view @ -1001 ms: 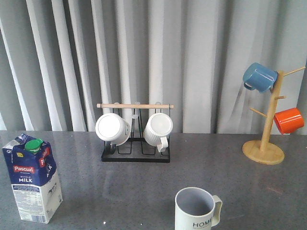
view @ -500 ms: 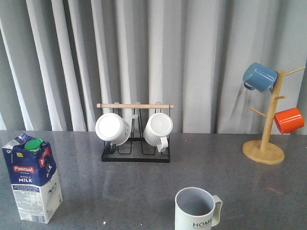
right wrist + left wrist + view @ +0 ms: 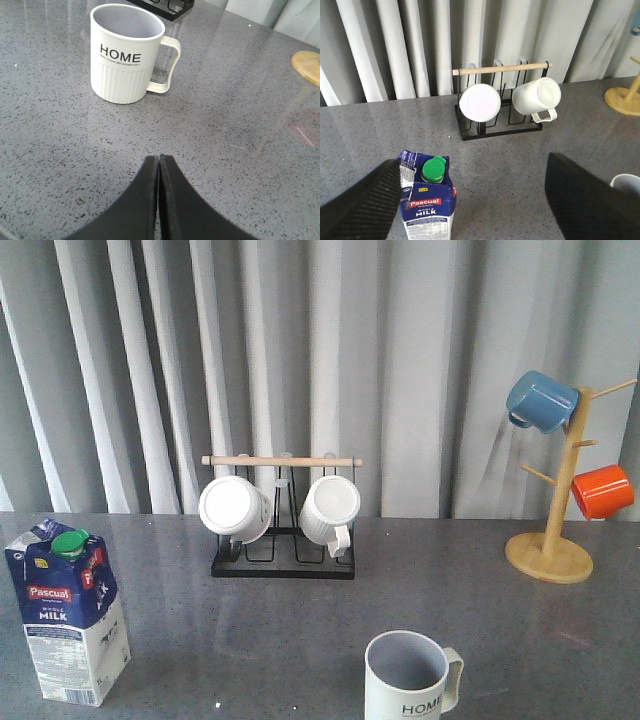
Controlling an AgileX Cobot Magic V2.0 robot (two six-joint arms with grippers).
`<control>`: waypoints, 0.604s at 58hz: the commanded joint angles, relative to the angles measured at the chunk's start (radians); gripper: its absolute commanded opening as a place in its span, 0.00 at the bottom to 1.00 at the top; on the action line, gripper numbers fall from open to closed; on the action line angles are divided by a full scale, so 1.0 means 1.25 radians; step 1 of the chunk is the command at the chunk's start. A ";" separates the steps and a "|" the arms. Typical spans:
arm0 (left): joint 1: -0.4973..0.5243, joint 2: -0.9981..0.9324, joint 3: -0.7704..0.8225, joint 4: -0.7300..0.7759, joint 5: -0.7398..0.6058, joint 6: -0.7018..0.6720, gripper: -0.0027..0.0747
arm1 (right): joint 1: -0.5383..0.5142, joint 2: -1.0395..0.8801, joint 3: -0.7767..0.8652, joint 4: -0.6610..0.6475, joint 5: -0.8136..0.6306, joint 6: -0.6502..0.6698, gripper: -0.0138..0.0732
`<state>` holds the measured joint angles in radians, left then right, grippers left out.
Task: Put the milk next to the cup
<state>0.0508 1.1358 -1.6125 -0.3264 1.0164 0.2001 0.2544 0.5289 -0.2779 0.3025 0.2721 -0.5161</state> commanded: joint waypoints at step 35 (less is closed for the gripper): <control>-0.003 -0.005 -0.019 -0.044 0.001 -0.009 0.78 | -0.003 0.001 -0.022 0.009 -0.062 -0.001 0.15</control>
<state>0.0508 1.1370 -1.6125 -0.3520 1.0725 0.1989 0.2544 0.5289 -0.2779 0.3034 0.2694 -0.5161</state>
